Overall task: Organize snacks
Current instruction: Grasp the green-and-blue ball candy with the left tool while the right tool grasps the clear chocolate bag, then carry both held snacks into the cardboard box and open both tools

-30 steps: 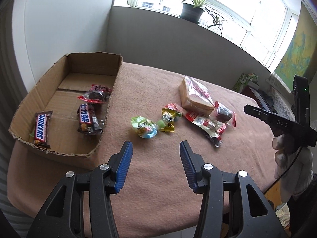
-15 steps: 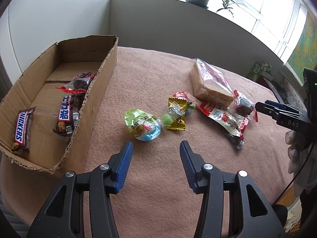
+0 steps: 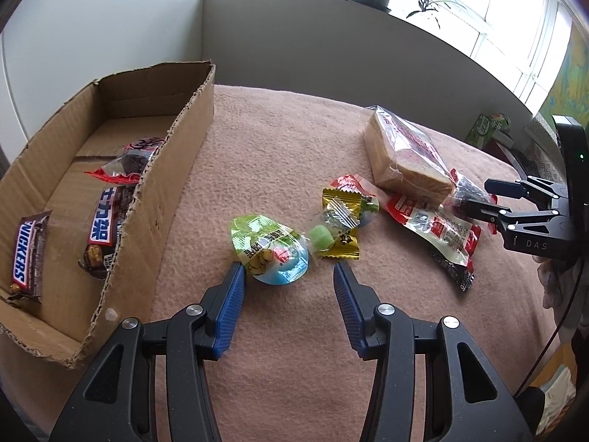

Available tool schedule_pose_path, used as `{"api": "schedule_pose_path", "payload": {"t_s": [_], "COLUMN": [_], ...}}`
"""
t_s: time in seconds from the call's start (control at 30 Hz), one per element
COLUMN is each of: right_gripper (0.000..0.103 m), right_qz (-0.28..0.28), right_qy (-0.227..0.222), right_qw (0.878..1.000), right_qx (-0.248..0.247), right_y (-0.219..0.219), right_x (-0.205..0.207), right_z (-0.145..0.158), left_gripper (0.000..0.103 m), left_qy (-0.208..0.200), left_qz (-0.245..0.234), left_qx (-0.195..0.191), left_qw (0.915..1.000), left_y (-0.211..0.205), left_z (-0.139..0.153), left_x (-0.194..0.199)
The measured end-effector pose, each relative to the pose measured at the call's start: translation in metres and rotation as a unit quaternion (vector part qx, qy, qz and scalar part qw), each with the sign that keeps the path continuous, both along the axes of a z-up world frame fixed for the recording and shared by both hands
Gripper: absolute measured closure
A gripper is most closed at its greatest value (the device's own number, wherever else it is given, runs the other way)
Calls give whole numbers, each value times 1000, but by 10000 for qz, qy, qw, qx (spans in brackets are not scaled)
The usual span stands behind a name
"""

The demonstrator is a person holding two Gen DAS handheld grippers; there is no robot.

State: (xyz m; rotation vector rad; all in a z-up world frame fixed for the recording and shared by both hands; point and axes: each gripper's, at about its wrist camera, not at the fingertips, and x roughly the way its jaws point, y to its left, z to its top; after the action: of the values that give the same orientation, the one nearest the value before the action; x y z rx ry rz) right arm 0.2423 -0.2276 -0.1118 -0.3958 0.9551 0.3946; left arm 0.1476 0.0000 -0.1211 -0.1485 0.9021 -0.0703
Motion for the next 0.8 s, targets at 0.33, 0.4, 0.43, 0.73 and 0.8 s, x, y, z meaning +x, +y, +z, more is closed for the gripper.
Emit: {"api": "schedule_pose_path", "payload": {"t_s": [0.33, 0.4, 0.43, 0.73, 0.8], "right_gripper": [65, 70, 70, 70, 70], "right_qz": [-172, -230, -248, -447, -503], "right_qy": [186, 188, 183, 109, 75], "right_qw": [9993, 9990, 9988, 9974, 9968], "right_qx": [293, 348, 368, 552, 611], "right_y": [-14, -17, -20, -37, -39], "right_x": [3, 2, 1, -16, -20], "right_z": [-8, -7, -5, 9, 14], "left_gripper": [72, 73, 73, 76, 77], "left_qy": [-25, -41, -46, -149, -131], "left_qz": [73, 77, 75, 11, 0], "left_qx": [119, 175, 175, 106, 108], "left_qw": [9999, 9998, 9998, 9998, 9999], "left_y": [-4, -6, -6, -9, -10], "left_z": [-6, -7, -7, 0, 0], "left_x": [11, 12, 12, 1, 1]}}
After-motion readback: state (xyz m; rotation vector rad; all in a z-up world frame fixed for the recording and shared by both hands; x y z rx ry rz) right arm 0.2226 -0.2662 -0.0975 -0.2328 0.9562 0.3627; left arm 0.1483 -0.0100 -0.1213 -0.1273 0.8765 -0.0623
